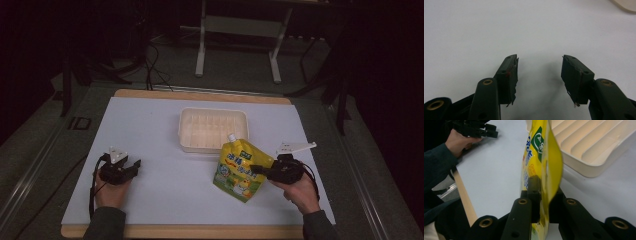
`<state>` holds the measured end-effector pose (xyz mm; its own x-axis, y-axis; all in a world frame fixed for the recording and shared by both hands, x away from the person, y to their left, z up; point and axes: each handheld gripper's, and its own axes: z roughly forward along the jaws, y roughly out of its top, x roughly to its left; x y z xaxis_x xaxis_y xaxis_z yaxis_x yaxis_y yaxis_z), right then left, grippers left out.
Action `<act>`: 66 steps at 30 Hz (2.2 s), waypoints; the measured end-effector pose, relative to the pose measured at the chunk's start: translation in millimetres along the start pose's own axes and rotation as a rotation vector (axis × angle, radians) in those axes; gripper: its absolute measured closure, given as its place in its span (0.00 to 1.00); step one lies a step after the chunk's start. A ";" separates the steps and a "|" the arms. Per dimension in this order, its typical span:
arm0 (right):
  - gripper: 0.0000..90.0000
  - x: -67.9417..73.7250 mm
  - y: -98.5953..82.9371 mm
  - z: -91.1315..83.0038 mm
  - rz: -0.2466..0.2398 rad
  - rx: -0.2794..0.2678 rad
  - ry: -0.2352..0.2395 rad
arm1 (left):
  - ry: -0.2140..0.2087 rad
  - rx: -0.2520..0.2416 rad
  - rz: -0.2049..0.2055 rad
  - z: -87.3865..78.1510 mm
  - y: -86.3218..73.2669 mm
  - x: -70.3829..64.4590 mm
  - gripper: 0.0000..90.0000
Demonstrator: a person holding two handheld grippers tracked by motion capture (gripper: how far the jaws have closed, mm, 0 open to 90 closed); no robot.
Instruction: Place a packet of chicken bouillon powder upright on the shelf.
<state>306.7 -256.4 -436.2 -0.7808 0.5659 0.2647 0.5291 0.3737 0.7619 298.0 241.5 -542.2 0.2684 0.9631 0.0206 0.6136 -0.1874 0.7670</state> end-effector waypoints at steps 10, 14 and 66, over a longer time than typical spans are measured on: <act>0.97 6.4 3.8 0.0 -0.003 0.028 -0.020 | 0.002 0.001 0.001 0.0 0.1 -0.3 0.52; 0.99 11.4 5.2 -0.3 -0.041 0.040 -0.019 | 0.002 0.001 0.002 0.0 0.1 -0.3 0.52; 1.00 28.1 20.3 3.5 0.105 -0.190 0.070 | 0.004 0.003 0.004 -0.2 0.1 -0.3 0.52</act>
<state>296.7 -230.3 -415.4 -0.7495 0.5394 0.3838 0.5417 0.1664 0.8240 297.9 241.2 -541.9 0.2678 0.9631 0.0262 0.6146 -0.1917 0.7652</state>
